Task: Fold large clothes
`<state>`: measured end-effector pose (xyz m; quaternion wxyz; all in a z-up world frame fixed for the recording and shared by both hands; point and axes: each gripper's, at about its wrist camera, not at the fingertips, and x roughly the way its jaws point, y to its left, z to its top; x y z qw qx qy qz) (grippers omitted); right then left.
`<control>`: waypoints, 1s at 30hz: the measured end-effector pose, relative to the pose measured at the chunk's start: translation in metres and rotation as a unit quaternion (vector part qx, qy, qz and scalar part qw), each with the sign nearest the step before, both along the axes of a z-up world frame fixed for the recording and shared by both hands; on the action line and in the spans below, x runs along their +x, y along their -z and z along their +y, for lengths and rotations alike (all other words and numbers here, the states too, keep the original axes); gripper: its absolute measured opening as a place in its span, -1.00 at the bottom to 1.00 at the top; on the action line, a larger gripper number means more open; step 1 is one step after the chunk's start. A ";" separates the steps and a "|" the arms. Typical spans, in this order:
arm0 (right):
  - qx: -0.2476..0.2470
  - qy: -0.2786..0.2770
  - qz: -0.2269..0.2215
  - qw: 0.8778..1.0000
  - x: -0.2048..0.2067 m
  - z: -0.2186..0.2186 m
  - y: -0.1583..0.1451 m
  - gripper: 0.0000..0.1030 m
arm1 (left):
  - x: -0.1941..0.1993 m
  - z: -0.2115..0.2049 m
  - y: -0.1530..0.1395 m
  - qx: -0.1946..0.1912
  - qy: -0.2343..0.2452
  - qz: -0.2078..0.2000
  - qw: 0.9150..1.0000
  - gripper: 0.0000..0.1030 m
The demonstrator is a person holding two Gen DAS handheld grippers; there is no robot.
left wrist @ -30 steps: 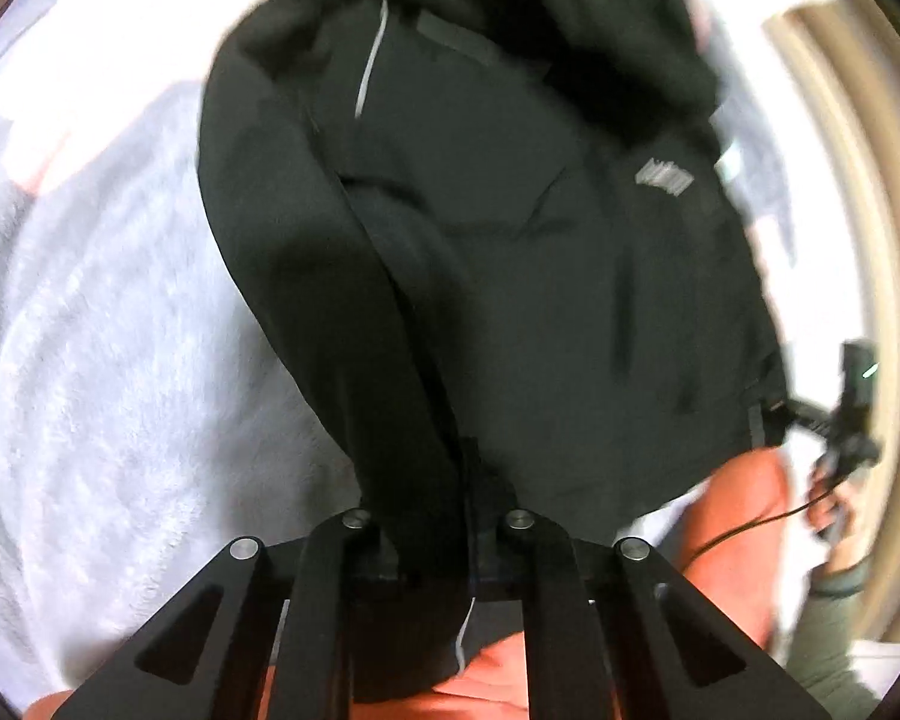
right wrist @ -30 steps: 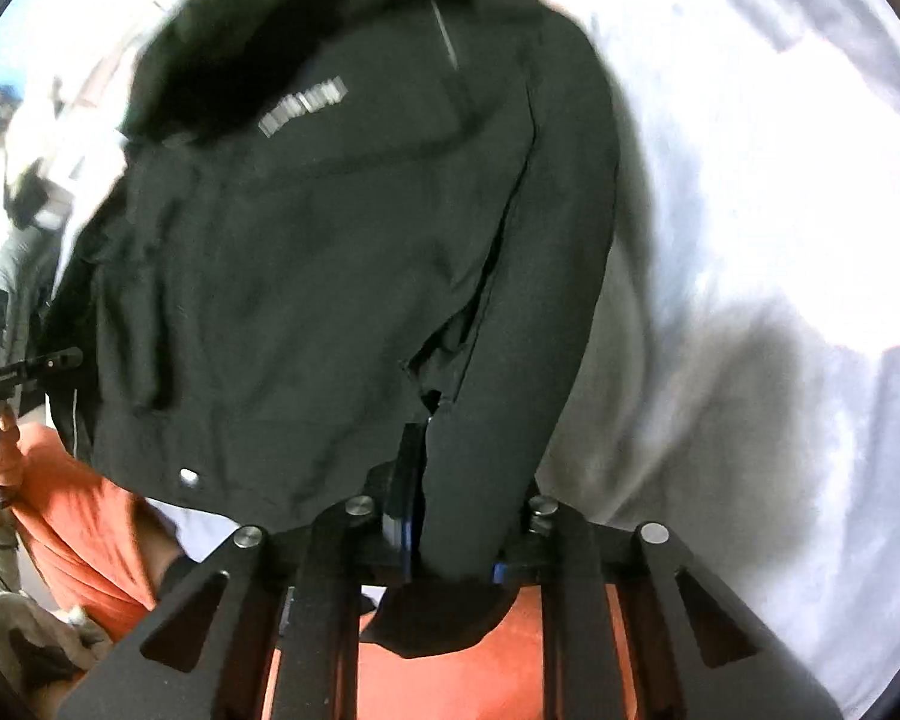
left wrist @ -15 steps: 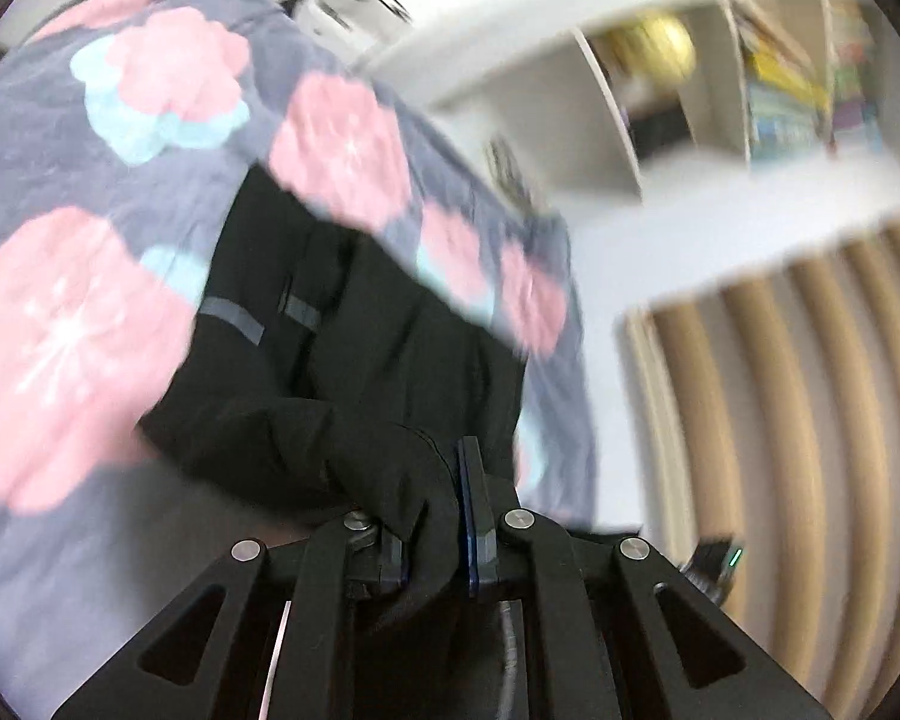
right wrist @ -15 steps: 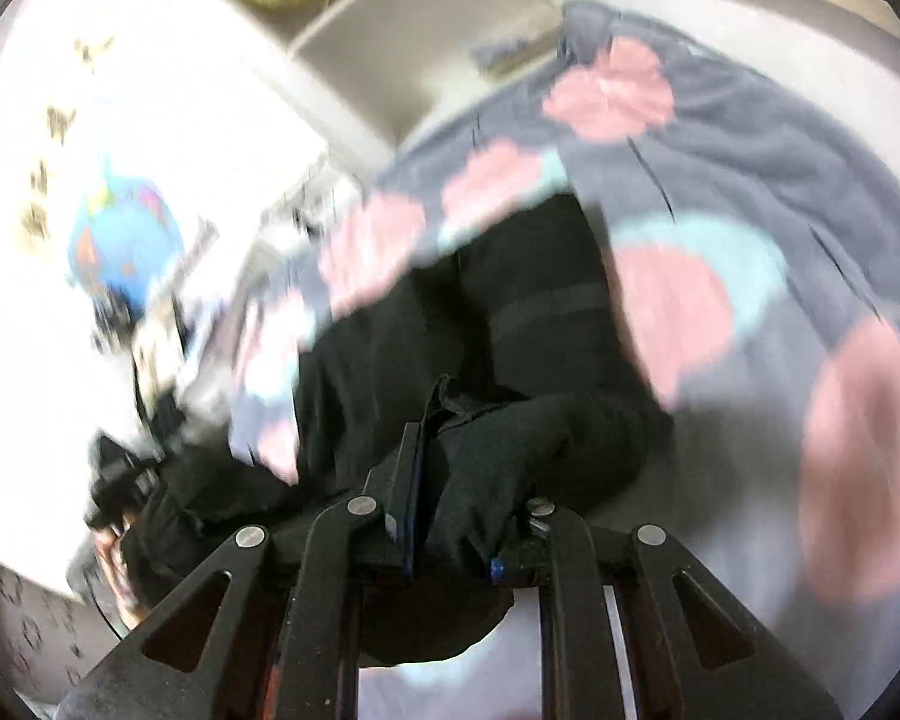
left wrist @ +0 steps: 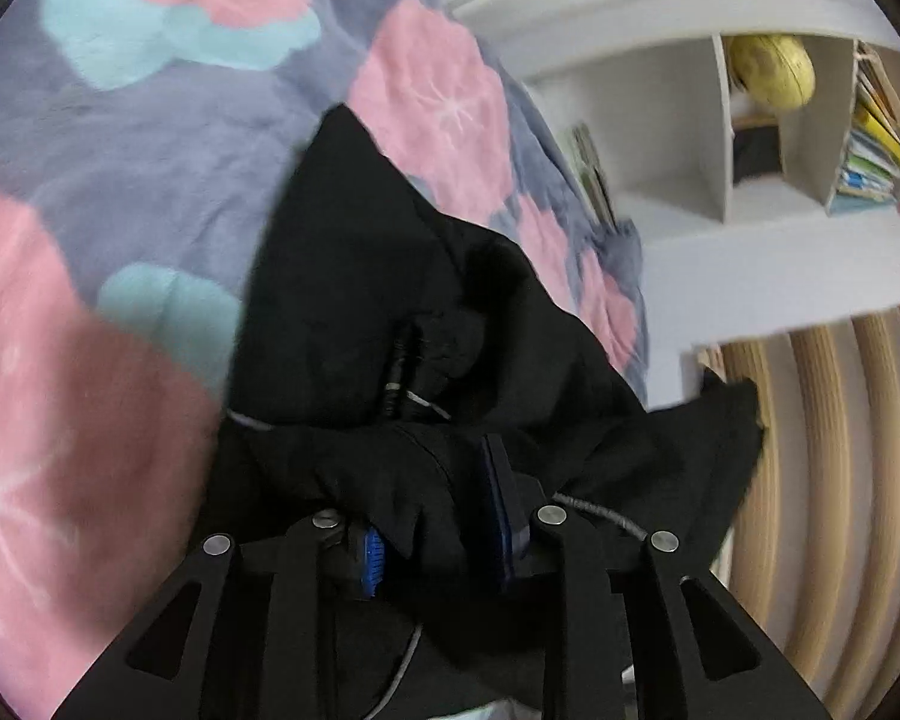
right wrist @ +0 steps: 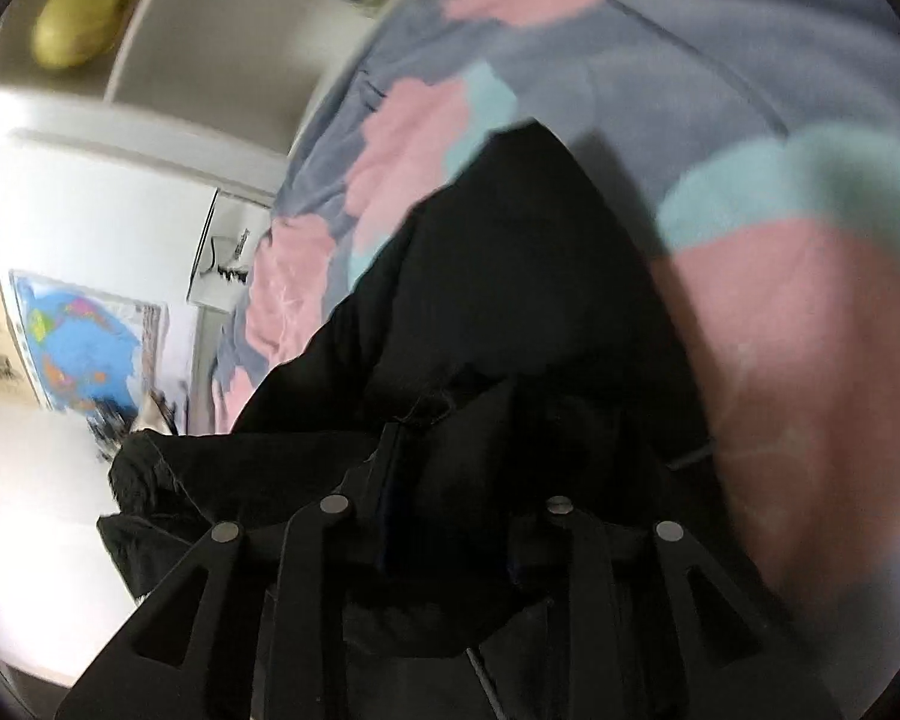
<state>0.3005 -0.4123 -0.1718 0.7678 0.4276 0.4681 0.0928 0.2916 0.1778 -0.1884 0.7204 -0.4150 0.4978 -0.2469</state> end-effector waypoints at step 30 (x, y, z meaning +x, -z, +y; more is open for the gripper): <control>-0.326 -0.076 -0.100 0.937 -0.074 0.059 -0.104 0.74 | -0.029 0.011 -0.118 0.233 0.005 -0.185 0.955 0.60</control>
